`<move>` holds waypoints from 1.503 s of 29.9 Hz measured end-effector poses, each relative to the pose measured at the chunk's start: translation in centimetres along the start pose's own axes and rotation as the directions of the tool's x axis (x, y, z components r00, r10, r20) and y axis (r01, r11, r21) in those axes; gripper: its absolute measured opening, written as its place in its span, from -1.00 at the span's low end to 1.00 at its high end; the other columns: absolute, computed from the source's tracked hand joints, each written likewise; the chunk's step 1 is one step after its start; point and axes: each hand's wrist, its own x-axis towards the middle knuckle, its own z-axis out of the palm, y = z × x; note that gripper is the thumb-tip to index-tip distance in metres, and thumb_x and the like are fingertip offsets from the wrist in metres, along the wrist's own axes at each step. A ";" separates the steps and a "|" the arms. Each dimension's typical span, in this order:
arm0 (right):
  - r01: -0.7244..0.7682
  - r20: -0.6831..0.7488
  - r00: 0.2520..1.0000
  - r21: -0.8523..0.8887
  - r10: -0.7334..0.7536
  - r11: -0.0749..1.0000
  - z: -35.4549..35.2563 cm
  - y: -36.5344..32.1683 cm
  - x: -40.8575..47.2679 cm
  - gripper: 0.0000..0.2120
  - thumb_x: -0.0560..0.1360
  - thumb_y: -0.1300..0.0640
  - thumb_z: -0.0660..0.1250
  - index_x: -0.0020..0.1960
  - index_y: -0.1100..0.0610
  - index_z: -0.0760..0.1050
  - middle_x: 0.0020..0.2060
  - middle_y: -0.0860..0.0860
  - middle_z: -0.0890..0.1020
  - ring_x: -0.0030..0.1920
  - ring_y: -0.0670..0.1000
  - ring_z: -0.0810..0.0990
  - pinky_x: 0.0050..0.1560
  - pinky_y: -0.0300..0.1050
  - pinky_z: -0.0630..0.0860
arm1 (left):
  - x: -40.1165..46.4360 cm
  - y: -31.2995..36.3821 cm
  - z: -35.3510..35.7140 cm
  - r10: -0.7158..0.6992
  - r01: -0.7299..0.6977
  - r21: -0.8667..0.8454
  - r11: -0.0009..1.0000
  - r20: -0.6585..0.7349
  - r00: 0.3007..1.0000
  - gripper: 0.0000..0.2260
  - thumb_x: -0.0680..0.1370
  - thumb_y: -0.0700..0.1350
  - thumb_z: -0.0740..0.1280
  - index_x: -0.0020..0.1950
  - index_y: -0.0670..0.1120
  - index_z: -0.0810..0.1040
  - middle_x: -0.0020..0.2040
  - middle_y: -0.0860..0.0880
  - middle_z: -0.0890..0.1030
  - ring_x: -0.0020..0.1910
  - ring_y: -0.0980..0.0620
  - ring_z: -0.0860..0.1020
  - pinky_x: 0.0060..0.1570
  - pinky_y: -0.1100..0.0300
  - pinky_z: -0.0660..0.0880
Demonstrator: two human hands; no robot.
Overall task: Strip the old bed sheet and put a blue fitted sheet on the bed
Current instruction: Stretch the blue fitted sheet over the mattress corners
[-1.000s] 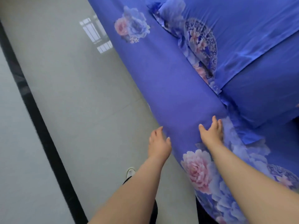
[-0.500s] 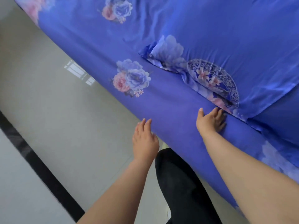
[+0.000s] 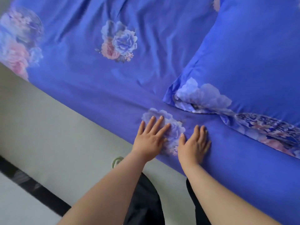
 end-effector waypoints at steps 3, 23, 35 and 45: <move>-0.225 -0.122 0.967 0.011 0.225 0.974 1.7 -2.8 -0.3 -0.34 0.45 -0.08 0.10 0.41 0.31 0.30 0.43 0.26 0.29 0.44 0.25 0.25 0.39 0.33 0.13 | 3.6 -5.9 -2.7 0.037 -0.038 0.049 0.998 0.024 0.999 -0.47 0.58 0.25 0.00 0.53 0.19 0.06 0.56 0.09 0.02 0.54 -0.08 0.05 0.45 -0.17 0.00; -0.748 -0.196 0.538 0.339 0.820 0.571 8.1 -25.9 5.9 -0.41 0.50 0.07 0.27 0.44 0.31 0.25 0.45 0.26 0.24 0.47 0.26 0.19 0.41 0.22 0.08 | 15.9 -28.3 -13.4 0.741 -0.758 0.252 0.602 0.177 0.648 -0.56 0.58 0.11 0.13 0.48 0.14 0.28 0.52 -0.01 0.24 0.48 -0.08 0.24 0.40 -0.13 0.21; 0.300 -0.031 0.950 0.362 -0.310 0.883 9.5 -53.1 22.7 -0.69 0.57 0.00 0.18 0.26 0.01 0.51 0.46 0.00 0.32 0.49 0.09 0.19 0.44 0.24 0.07 | 33.4 -46.9 -28.8 -0.348 0.357 0.058 0.932 -0.128 0.929 -0.41 0.62 0.16 0.02 0.57 -0.03 -0.07 0.58 0.02 -0.13 0.54 -0.13 -0.10 0.41 -0.29 -0.02; -0.469 -0.306 0.810 0.175 0.500 0.866 13.7 -50.4 23.8 -0.43 0.56 -0.16 0.02 0.53 -0.06 0.07 0.54 0.03 0.06 0.54 0.16 -0.03 0.47 0.26 -0.15 | 38.4 -46.7 -30.8 0.382 -0.387 -0.005 0.922 -0.140 0.913 -0.53 0.60 0.02 -0.04 0.51 0.01 0.22 0.54 -0.01 0.16 0.53 -0.02 0.09 0.47 0.07 0.02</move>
